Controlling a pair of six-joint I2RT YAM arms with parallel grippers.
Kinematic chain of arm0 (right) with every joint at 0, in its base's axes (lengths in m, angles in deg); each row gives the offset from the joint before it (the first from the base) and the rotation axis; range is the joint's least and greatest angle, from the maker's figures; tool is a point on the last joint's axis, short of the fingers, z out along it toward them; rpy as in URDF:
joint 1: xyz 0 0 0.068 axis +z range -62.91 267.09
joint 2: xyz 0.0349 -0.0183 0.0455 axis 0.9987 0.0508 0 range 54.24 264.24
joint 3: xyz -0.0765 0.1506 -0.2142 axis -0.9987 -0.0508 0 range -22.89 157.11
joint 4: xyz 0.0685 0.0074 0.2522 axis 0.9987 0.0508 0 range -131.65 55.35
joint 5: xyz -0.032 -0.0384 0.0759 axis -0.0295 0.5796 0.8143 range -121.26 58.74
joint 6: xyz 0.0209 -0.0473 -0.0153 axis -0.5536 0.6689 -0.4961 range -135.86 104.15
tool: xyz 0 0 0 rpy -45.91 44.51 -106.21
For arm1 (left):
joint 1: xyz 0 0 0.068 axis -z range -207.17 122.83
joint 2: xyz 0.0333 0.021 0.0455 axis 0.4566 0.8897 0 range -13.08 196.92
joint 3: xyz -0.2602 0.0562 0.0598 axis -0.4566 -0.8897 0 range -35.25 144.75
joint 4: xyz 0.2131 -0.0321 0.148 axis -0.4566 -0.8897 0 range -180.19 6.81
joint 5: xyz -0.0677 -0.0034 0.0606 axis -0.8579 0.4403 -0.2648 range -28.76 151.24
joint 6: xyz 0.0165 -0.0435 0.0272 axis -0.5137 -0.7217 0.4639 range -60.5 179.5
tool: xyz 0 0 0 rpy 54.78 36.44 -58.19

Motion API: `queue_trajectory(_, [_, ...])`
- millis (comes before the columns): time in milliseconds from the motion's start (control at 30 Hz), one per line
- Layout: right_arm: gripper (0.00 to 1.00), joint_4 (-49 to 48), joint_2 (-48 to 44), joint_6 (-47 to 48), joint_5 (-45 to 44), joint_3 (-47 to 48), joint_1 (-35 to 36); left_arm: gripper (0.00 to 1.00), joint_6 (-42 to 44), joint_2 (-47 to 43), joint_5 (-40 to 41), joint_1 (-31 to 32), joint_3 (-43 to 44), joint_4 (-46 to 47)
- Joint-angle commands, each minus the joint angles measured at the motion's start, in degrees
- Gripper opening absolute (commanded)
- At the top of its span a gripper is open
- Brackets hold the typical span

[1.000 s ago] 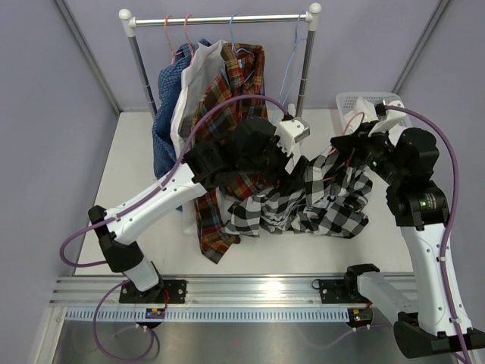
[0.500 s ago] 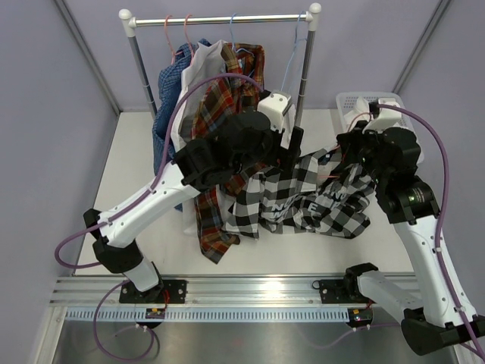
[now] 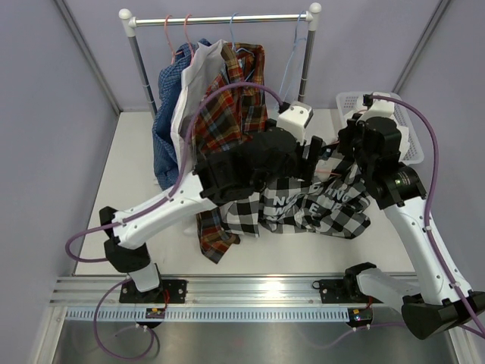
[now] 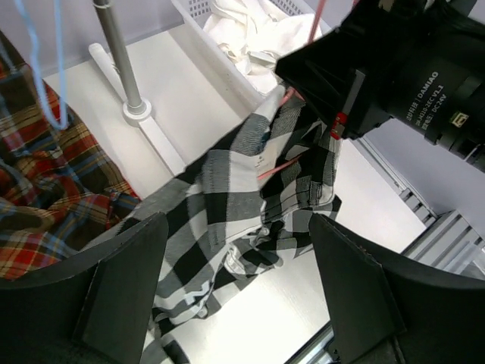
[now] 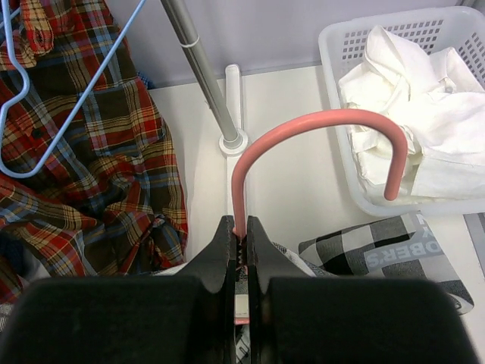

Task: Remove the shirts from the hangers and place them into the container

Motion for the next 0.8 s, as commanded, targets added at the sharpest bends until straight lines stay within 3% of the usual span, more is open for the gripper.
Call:
queue_trajectory(0, [0.0,-2.58,-0.09,-0.99,-3.92,3.41,1.16,0.8,-0.65,4.57,3.69,0.9,2.32,4.64])
queue_trajectory(333, [0.0,-1.0,-1.31,-2.13,-3.65,3.77,1.68,0.65,1.99,12.05,8.61,0.99,4.26,5.27])
queue_trajectory(433, [0.0,-0.65,-2.02,-2.22,-3.48,3.33,1.68,0.53,2.69,13.02,10.89,0.99,3.9,5.36])
queue_trajectory(467, [0.0,-0.56,-2.28,-2.31,-3.48,3.33,1.68,0.43,2.87,13.28,11.42,0.99,3.82,5.27])
queue_trajectory(567, [0.0,0.14,-3.07,-2.31,-3.39,3.15,1.69,0.27,3.57,13.2,13.09,0.81,2.94,5.27])
queue_trajectory(600, [0.0,0.23,-3.33,-2.39,-3.39,3.24,1.68,0.16,3.48,12.94,13.27,0.64,2.07,5.27])
queue_trajectory(700, [0.0,1.02,-4.04,-2.31,-2.69,3.15,1.68,0.0,3.48,11.63,13.8,0.11,0.05,5.18])
queue_trajectory(767, [0.0,1.64,-4.48,-1.61,-2.6,3.15,1.68,0.0,3.92,10.04,14.76,-0.15,-1.28,5.27])
